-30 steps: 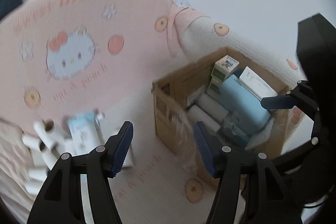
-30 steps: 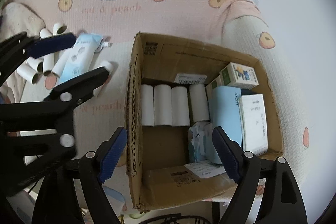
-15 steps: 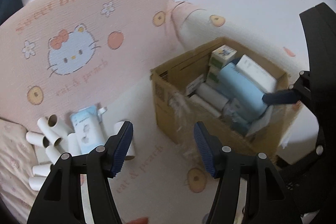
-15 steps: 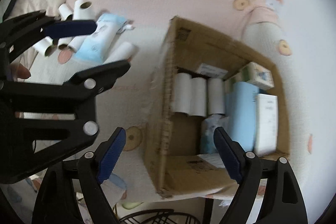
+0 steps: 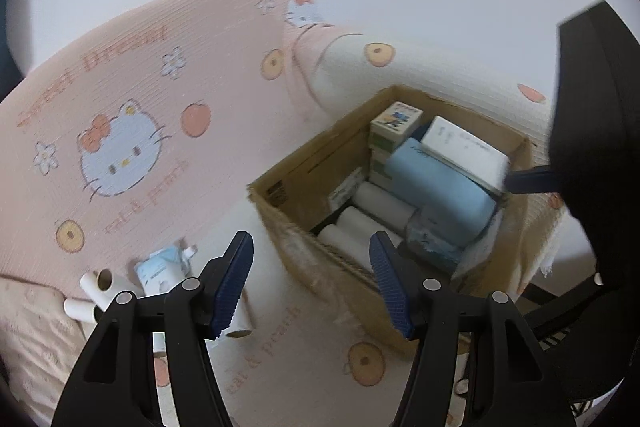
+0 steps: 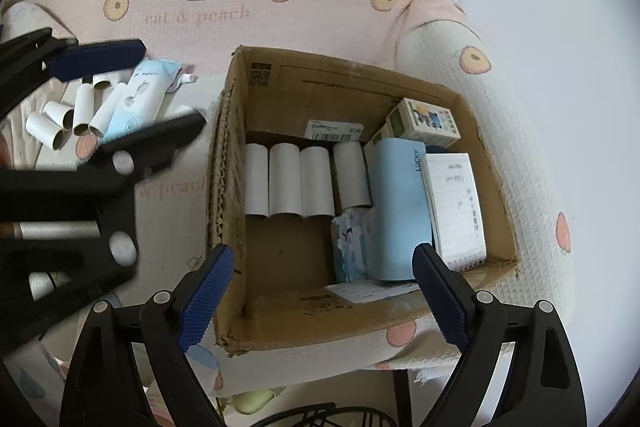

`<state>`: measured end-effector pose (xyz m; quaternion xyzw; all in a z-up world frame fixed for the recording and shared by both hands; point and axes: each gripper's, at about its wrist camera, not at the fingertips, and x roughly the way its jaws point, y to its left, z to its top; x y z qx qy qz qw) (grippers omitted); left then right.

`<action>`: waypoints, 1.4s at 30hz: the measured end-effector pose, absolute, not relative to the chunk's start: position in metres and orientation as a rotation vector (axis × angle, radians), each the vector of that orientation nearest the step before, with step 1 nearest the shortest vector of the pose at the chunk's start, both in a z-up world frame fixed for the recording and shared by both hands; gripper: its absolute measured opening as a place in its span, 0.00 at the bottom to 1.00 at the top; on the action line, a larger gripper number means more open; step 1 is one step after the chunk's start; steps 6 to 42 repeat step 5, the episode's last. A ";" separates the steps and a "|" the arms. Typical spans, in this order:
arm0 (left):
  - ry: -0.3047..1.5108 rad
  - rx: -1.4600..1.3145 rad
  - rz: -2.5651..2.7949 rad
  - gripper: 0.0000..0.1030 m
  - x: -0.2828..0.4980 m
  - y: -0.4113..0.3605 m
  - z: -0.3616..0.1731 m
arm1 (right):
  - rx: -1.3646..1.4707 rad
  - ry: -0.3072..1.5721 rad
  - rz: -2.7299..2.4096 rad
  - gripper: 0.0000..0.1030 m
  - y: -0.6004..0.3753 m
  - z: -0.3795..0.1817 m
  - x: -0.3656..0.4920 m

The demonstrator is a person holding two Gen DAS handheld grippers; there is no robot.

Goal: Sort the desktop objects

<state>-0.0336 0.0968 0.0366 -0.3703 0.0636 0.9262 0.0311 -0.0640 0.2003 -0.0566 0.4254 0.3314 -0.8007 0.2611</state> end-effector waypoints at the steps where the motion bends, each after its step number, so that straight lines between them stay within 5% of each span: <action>1: 0.202 -1.134 2.846 0.63 -0.033 0.101 0.036 | 1.151 0.894 -2.169 0.87 0.202 -0.057 -0.064; 42: 0.213 -1.130 2.827 0.63 -0.034 0.111 0.035 | 1.161 0.881 -2.173 0.88 0.208 -0.059 -0.066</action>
